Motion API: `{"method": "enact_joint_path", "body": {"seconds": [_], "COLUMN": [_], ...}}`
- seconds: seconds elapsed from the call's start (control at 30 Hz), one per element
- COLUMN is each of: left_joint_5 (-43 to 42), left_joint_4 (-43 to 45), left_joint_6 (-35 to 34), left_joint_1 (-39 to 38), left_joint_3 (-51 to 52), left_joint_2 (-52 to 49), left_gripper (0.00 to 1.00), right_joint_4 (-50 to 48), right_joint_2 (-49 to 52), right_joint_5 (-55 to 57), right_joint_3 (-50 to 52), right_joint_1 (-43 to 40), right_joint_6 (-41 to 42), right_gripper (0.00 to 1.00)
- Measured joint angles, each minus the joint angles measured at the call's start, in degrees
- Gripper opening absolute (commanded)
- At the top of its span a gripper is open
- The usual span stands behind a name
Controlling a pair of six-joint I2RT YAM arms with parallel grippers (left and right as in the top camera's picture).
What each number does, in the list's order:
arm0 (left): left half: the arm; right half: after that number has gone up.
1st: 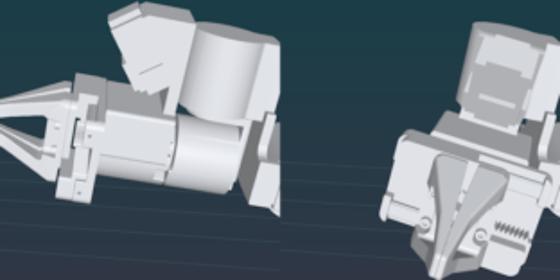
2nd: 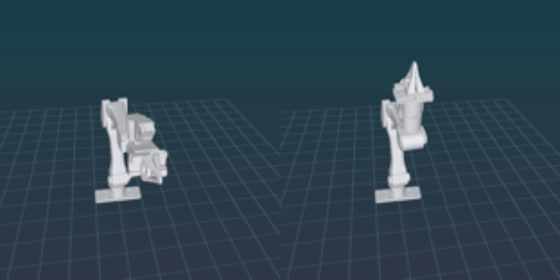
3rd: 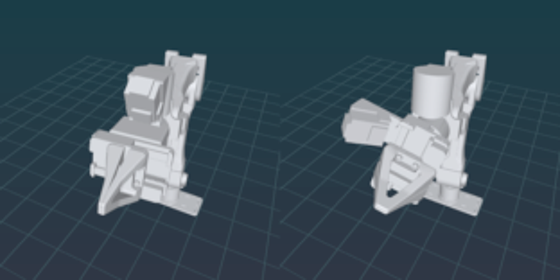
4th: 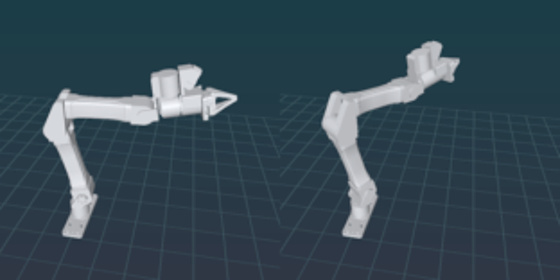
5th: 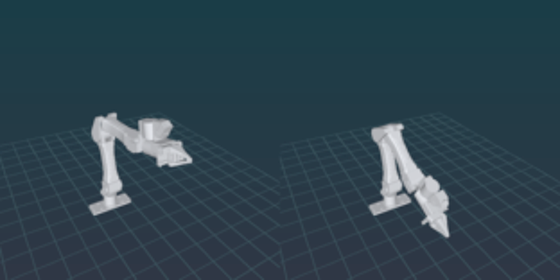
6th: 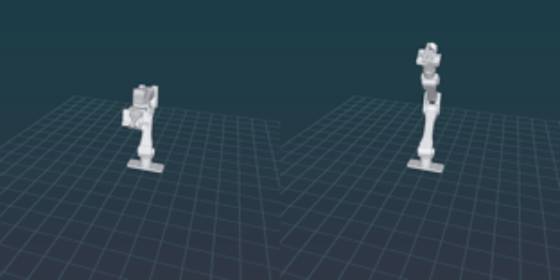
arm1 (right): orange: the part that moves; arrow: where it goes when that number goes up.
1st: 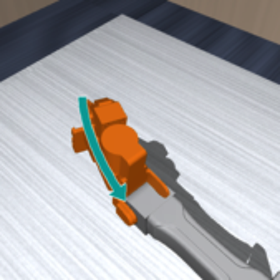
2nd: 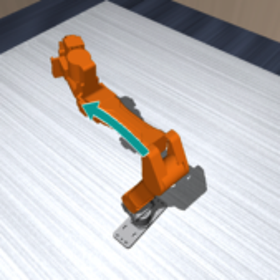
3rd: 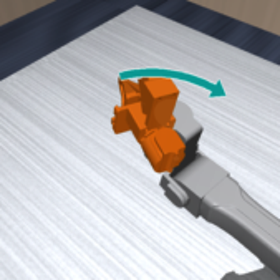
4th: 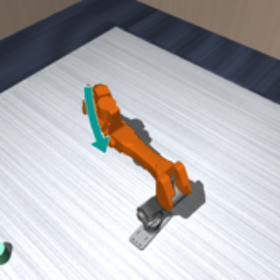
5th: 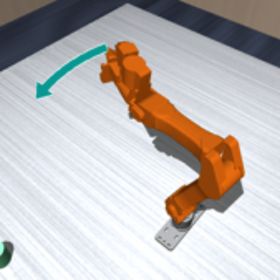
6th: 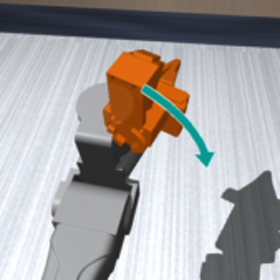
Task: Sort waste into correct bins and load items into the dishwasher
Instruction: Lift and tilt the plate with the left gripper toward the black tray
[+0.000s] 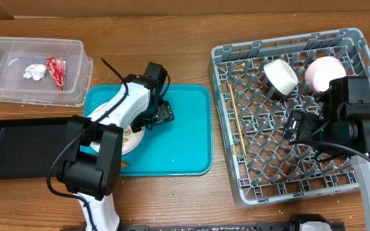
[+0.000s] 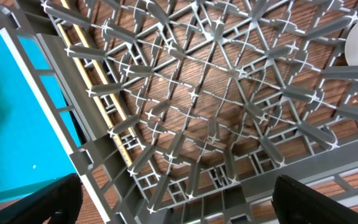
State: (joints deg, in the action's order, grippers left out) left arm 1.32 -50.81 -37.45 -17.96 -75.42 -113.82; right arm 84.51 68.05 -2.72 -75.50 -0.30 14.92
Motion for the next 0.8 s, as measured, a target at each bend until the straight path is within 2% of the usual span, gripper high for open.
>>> {"method": "enact_joint_path", "body": {"seconds": [0.33,0.43,0.8], "left_joint_5": [1.51,2.03,3.10], "left_joint_4": [-1.51,-1.84,-2.14], "left_joint_6": [3.30,3.54,4.46], "left_joint_1": [0.00,0.00,0.00], "left_joint_3": [0.00,0.00,0.00], "left_joint_2": [-0.09,-0.09,-0.11], "left_gripper": [0.47,0.33,0.08], "right_joint_4": [0.02,-0.02,0.00], "right_joint_2": [0.00,0.00,0.00], "right_joint_5": [-0.02,0.00,0.00], "right_joint_3": [0.02,0.02,0.02], "right_joint_1": [0.00,0.00,0.00], "right_joint_6": [0.02,0.00,0.02], "right_gripper": [1.00,1.00,1.00]}}
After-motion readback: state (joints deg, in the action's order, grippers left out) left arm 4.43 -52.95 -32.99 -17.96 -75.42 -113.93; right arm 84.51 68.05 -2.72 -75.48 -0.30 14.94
